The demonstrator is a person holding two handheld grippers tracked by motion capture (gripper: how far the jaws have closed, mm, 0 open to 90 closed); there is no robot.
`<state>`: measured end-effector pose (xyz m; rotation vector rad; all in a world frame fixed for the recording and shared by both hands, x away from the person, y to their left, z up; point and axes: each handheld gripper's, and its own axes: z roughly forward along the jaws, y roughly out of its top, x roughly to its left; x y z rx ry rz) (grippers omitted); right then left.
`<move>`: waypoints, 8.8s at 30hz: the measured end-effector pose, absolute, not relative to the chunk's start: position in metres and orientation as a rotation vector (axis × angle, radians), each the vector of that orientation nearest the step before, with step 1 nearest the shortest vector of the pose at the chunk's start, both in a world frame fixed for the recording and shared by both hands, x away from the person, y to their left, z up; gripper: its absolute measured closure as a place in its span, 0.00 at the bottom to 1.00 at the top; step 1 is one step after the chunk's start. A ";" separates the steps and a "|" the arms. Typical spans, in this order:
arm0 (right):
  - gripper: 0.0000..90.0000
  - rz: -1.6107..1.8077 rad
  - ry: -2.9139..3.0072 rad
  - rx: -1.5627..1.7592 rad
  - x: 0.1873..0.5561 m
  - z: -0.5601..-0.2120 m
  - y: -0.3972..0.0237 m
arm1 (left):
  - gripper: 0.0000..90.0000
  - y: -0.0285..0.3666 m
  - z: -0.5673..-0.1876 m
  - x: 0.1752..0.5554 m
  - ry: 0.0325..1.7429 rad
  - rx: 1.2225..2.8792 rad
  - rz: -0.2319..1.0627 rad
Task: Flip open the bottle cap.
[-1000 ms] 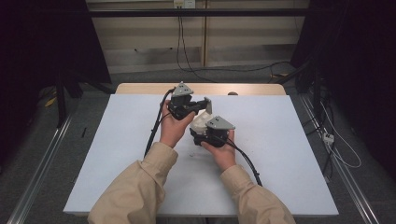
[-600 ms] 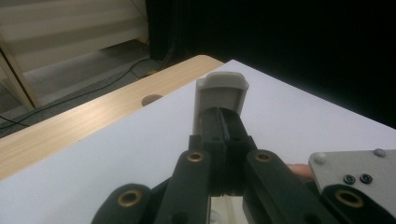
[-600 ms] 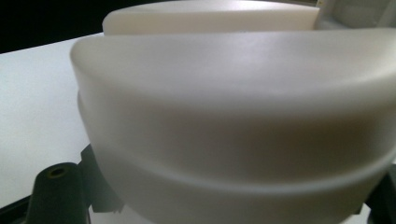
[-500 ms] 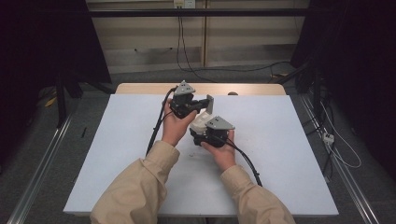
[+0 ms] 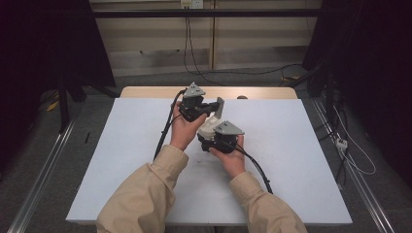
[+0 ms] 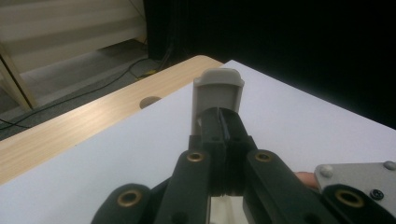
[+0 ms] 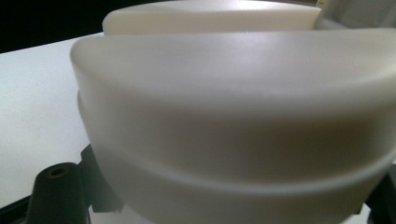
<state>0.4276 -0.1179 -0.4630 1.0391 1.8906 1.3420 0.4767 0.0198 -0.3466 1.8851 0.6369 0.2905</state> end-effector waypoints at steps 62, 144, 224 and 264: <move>0.21 1.344 1.891 1.045 0.428 -0.463 -0.119 | 1.00 0.002 -0.360 0.497 0.631 1.923 0.246; 0.18 1.334 1.923 1.079 0.428 -0.462 -0.122 | 0.91 -0.006 -0.370 0.500 0.635 1.959 0.198; 0.09 1.332 2.062 1.175 0.311 -0.448 -0.241 | 0.07 0.158 -0.420 0.383 0.797 1.948 0.248; 0.09 1.318 2.021 1.193 0.288 -0.452 -0.265 | 0.07 0.224 -0.444 0.357 0.895 1.916 0.293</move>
